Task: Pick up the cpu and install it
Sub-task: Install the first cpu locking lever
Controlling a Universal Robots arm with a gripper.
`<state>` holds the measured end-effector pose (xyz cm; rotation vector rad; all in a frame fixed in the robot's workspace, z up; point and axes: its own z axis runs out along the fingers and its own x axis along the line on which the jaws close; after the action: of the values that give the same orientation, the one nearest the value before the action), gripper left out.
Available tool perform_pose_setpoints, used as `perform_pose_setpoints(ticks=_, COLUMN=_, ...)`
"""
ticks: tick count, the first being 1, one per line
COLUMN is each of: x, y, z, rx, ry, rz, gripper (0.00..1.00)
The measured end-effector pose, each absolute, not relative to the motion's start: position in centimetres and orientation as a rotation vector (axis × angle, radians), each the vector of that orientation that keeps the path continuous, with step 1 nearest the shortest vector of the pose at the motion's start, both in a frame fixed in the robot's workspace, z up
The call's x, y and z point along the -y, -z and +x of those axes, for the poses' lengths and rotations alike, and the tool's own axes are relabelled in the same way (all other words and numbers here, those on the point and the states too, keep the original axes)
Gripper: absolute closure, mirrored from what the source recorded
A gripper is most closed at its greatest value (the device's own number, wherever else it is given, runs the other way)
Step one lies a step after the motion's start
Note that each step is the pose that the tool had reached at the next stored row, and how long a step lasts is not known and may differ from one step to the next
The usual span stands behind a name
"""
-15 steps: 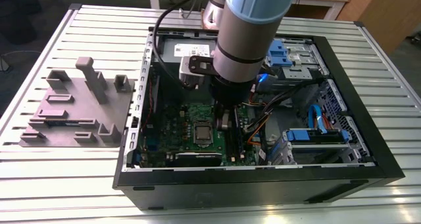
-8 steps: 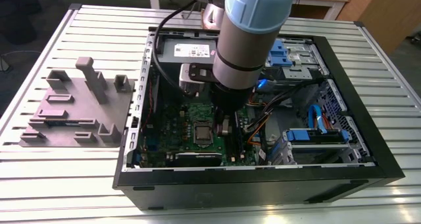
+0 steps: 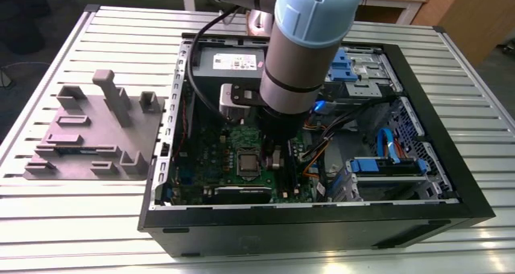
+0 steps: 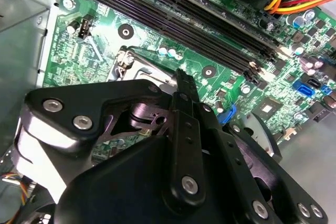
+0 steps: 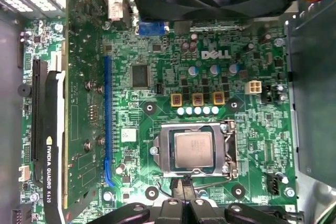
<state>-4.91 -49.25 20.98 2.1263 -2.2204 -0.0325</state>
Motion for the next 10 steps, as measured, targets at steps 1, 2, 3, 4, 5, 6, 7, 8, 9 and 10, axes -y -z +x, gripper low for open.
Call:
perform_pose_setpoints(ticks=1, x=49.28, y=-20.92, z=-4.91, rx=2.217, ry=0.031, rz=2.129, gripper=0.90)
perform_pose_setpoints(ticks=2, x=49.33, y=-20.83, z=-4.91, rx=2.214, ry=0.031, rz=2.131, gripper=0.90)
perform_pose_setpoints(ticks=3, x=49.39, y=-20.74, z=-4.91, rx=2.212, ry=0.030, rz=2.133, gripper=0.90)
perform_pose_setpoints(ticks=4, x=49.44, y=-20.66, z=-4.92, rx=2.210, ry=0.030, rz=2.136, gripper=0.90)
perform_pose_setpoints(ticks=5, x=49.50, y=-20.58, z=-4.92, rx=2.207, ry=0.030, rz=2.138, gripper=0.90)
perform_pose_setpoints(ticks=6, x=49.56, y=-20.50, z=-4.92, rx=2.205, ry=0.029, rz=2.140, gripper=0.90)
perform_pose_setpoints(ticks=7, x=49.60, y=-20.40, z=-4.92, rx=2.203, ry=0.029, rz=2.142, gripper=0.90)
perform_pose_setpoints(ticks=8, x=49.63, y=-20.29, z=-4.92, rx=2.200, ry=0.028, rz=2.144, gripper=0.90)
perform_pose_setpoints(ticks=9, x=49.66, y=-20.19, z=-4.93, rx=2.198, ry=0.027, rz=2.146, gripper=0.90)
perform_pose_setpoints(ticks=10, x=49.68, y=-20.07, z=-4.92, rx=2.195, ry=0.027, rz=2.148, gripper=0.90)
